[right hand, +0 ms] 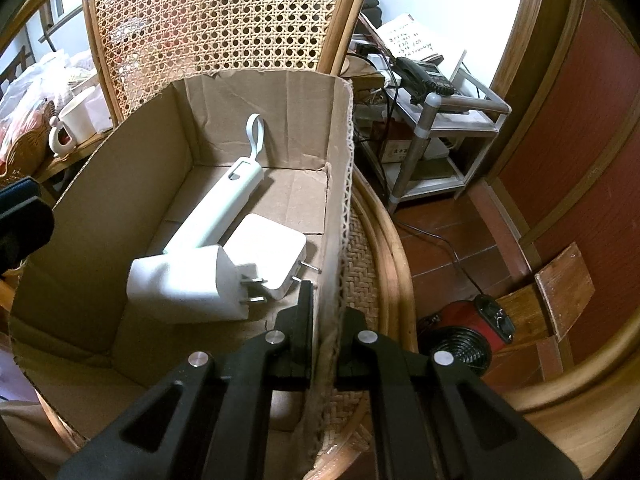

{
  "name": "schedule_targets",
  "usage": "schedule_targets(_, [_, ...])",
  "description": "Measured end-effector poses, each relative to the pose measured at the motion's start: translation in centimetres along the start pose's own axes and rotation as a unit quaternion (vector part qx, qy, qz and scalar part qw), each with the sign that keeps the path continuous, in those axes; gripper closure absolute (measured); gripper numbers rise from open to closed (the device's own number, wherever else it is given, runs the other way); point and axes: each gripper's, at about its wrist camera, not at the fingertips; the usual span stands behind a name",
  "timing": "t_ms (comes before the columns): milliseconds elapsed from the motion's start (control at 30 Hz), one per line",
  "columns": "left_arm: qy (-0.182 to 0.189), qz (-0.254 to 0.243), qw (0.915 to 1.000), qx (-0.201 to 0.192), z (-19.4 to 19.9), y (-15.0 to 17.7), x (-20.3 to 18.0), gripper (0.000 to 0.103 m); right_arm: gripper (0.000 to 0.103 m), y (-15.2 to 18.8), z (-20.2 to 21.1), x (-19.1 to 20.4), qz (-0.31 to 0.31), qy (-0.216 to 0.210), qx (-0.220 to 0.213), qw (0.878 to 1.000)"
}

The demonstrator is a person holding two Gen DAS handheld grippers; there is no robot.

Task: Organize rigid objects
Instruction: 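Move the left gripper back over the white remotes on the seat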

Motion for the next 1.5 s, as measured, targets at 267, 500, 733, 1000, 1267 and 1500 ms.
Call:
schedule_targets(267, [-0.040, 0.025, 0.9989, -0.003, 0.6, -0.1, 2.2, 0.021, 0.095, 0.0, -0.1, 0.0, 0.000, 0.000, 0.000, 1.000])
schedule_targets(500, [-0.078, 0.073, 0.9943, 0.004, 0.8, -0.2, 6.2, 0.010, 0.095, 0.0, 0.0, 0.0, 0.000, 0.000, 0.000, 1.000])
schedule_targets(733, [-0.125, 0.084, 0.9880, 0.035, -0.6, 0.0, 9.6, 0.008, 0.095, 0.0, -0.1, 0.1, 0.000, 0.000, 0.000, 1.000])
schedule_targets(1000, [-0.157, 0.088, 0.9791, 0.095, -4.2, 0.8, 11.5, 0.008, 0.095, 0.0, 0.0, 0.0, 0.000, 0.000, 0.000, 1.000])
schedule_targets(1267, [-0.169, 0.075, 0.9717, 0.147, -8.1, 1.3, 11.3, 0.008, 0.095, 0.0, -0.1, 0.0, 0.000, -0.001, 0.000, 1.000])
schedule_targets(1500, [-0.195, 0.053, 0.9640, 0.172, -10.5, 1.7, 10.7, 0.008, 0.095, 0.0, -0.1, -0.1, 0.000, -0.001, 0.000, 1.000])
Point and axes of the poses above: each gripper's, at about its wrist camera, not at the fingertips, and z roughly against the way its jaws point, x to its left, y to its underside, and after that the axes turned 4 degrees about -x, right-handed
